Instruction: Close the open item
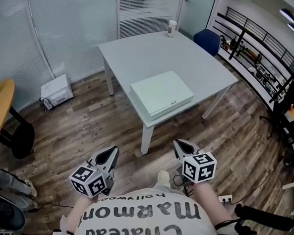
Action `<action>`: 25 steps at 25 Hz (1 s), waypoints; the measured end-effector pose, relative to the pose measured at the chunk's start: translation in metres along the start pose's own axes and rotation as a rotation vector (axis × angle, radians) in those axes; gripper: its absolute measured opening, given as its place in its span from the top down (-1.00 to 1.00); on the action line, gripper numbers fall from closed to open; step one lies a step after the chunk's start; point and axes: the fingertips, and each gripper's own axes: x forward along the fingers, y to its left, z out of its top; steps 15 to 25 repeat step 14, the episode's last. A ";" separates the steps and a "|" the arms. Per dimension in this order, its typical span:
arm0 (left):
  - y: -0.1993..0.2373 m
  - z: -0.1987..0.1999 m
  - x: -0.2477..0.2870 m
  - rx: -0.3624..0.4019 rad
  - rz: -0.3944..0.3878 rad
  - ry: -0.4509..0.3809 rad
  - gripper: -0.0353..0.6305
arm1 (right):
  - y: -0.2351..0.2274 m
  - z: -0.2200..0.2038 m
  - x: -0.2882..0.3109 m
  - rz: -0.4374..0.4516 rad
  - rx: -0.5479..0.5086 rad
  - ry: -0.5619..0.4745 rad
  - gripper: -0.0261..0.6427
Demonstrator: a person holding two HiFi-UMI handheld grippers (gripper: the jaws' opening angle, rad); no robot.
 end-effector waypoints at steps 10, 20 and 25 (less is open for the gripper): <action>0.000 -0.002 -0.001 -0.005 -0.017 0.004 0.90 | 0.008 0.001 0.003 -0.005 -0.014 -0.005 0.92; -0.002 -0.007 -0.002 -0.014 -0.021 0.009 0.90 | 0.010 -0.003 0.002 -0.003 -0.019 0.007 0.92; -0.002 -0.007 -0.002 -0.014 -0.021 0.009 0.90 | 0.010 -0.003 0.002 -0.003 -0.019 0.007 0.92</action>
